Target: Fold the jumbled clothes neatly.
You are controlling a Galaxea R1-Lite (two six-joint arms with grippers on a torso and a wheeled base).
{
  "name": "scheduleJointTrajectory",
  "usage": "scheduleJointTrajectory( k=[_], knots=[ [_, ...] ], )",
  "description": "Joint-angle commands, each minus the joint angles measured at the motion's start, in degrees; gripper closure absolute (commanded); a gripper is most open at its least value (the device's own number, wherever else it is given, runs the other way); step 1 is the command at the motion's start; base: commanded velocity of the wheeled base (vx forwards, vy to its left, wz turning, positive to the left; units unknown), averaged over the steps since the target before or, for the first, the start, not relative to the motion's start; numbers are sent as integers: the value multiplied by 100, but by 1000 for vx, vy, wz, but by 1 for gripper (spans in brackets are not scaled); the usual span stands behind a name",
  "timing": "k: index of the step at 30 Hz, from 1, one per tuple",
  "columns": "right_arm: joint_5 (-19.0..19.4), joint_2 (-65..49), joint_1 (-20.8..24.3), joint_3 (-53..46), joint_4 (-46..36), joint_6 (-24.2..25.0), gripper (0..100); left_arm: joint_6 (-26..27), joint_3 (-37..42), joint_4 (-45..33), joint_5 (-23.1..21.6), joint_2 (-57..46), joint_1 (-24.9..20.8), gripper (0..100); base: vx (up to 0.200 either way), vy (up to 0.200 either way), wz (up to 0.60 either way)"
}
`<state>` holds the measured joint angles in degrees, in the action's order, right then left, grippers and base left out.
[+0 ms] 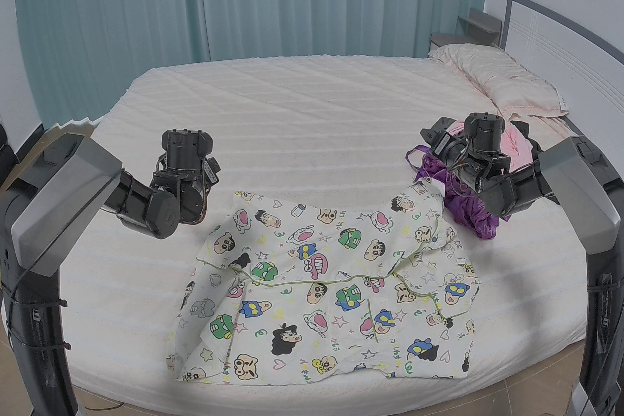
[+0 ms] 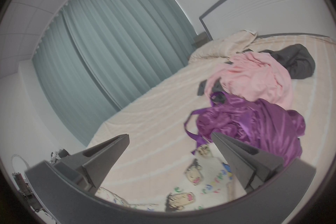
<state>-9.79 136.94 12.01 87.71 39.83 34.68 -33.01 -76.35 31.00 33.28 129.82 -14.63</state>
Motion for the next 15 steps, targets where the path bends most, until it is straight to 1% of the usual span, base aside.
scheduleJointTrajectory(
  k=[1, 2, 5, 6, 7, 8, 9, 10, 11, 12, 13, 15],
  knots=[
    [100, -299, -331, -413, -318, -5, 0, -179, 779, 2, -32, -774, -75, 0, 0, 0, 0],
    [162, -396, -366, -589, -318, -5, 0, -197, 911, 2, -50, -879, -102, 0, 0, 0, 0],
    [680, -914, -550, -1511, -291, -5, 0, -302, 1588, 2, -261, -1451, -216, 0, 0, 0, 0],
    [777, -993, -577, -1661, -291, 3, 0, -329, 1685, 2, -305, -1538, -251, 0, 0, 0, 0],
    [1102, -1275, -726, -2197, -291, -5, 0, -443, 2054, 2, -410, -1872, -374, 0, 0, 0, 0],
    [1128, -1292, -744, -2250, -291, -5, 0, -452, 2080, 2, -419, -1908, -383, 0, 0, 0, 0],
    [1410, -1547, -884, -2830, -291, -49, 0, -557, 2467, -6, -480, -2250, -550, 0, 0, 0, 0],
    [1427, -1565, -893, -2882, -291, -49, 0, -557, 2493, -6, -480, -2277, -567, 0, 0, 0, 0],
    [1638, -1767, -990, -3427, -256, -67, 0, -575, 2854, -6, -489, -2584, -743, 0, 0, 0, 0],
    [1638, -1767, -990, -3427, -256, -67, 0, -575, 2854, -6, -489, -2584, -743, 0, 0, 0, 0],
    [1814, -1881, -1069, -3867, -151, -67, 0, -584, 3153, -6, -498, -2813, -857, 0, 0, 0, 0],
    [1998, -1908, -1139, -4421, 157, -67, 0, -715, 3504, -6, -533, -2997, -972, 0, 0, 0, 0]
  ],
)
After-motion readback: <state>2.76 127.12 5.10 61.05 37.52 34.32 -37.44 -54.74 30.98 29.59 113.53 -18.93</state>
